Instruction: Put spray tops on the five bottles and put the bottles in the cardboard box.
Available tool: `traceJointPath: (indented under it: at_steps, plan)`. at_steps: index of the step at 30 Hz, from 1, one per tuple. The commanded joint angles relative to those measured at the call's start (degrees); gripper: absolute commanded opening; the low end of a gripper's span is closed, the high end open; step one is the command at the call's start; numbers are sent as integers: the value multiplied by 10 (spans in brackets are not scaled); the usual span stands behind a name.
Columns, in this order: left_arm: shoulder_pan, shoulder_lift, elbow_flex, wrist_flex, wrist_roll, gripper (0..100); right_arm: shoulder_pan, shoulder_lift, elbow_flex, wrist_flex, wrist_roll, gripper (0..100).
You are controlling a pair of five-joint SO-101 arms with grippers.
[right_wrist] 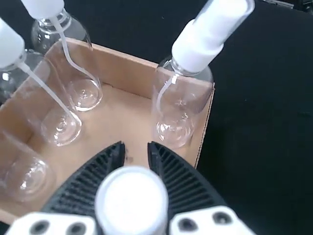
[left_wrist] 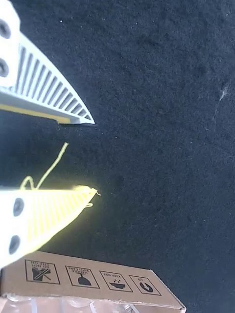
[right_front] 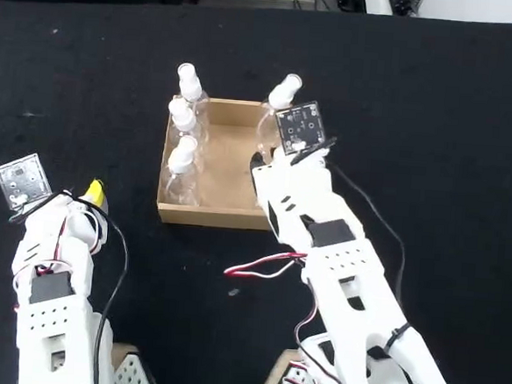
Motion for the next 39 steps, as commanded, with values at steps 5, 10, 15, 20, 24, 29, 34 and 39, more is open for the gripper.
traceJointPath:
  at_steps: [5, 10, 15, 20, 24, 29, 34, 39]
  plan:
    - [-2, -8, -7, -11, 1, 179, 12, 6, -29, 5, 0, 11]
    - [-2, -8, -7, -11, 1, 179, 11, 6, -29, 5, 0, 13]
    - [-2, -8, -7, -11, 1, 179, 11, 5, -24, 3, 0, 96]
    - [-2, -8, -7, -11, 1, 179, 11, 3, -17, 1, 0, 165]
    - [-2, -8, -7, -11, 1, 180, 2, 3, -18, 1, -1, 173]
    - [-2, -8, -7, -11, 1, 180, -28, 3, -15, 1, -1, 175]
    - [-2, -8, -7, -11, 1, 180, -27, 7, -14, 4, -1, 309]
    - [-2, -8, -7, -11, 1, 180, -27, 3, -3, 0, -1, 342]
